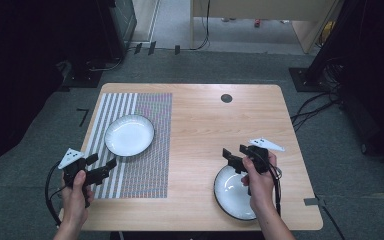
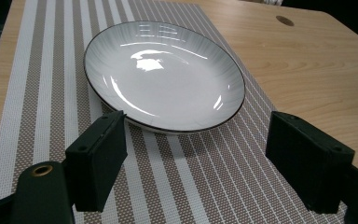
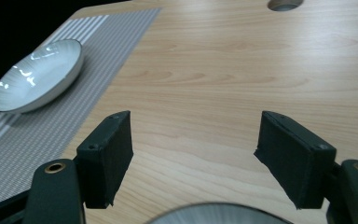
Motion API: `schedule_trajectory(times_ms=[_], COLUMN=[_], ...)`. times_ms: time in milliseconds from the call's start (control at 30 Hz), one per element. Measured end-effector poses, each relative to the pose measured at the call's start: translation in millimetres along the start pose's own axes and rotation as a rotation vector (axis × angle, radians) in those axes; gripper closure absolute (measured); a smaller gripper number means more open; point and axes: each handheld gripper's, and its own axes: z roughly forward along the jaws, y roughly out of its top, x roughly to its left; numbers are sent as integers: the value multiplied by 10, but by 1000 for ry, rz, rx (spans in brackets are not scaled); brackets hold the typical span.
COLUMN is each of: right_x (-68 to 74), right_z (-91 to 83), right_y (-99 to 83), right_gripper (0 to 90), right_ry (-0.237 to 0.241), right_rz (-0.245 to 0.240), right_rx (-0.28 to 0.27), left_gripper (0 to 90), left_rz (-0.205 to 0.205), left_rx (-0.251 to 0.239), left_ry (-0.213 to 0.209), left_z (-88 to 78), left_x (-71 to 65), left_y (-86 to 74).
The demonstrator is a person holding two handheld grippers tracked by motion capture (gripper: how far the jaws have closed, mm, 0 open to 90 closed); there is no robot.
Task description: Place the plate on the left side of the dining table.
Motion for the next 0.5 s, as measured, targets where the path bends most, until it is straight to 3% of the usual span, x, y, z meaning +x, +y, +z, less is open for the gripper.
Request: schedule_trajectory(times_ms=[133, 500], right_x=[-160, -460], right_z=[-120, -340], right_y=[-100, -261], right_gripper=[266, 268], right_ry=[-21, -69], right_rz=[5, 19], right_rx=[2, -25], left_gripper=[202, 202], left_rz=[16, 25], left_rx=[16, 2], left_ry=[1, -5], left_z=[16, -70], left_x=[-30, -12], left_y=[-56, -161])
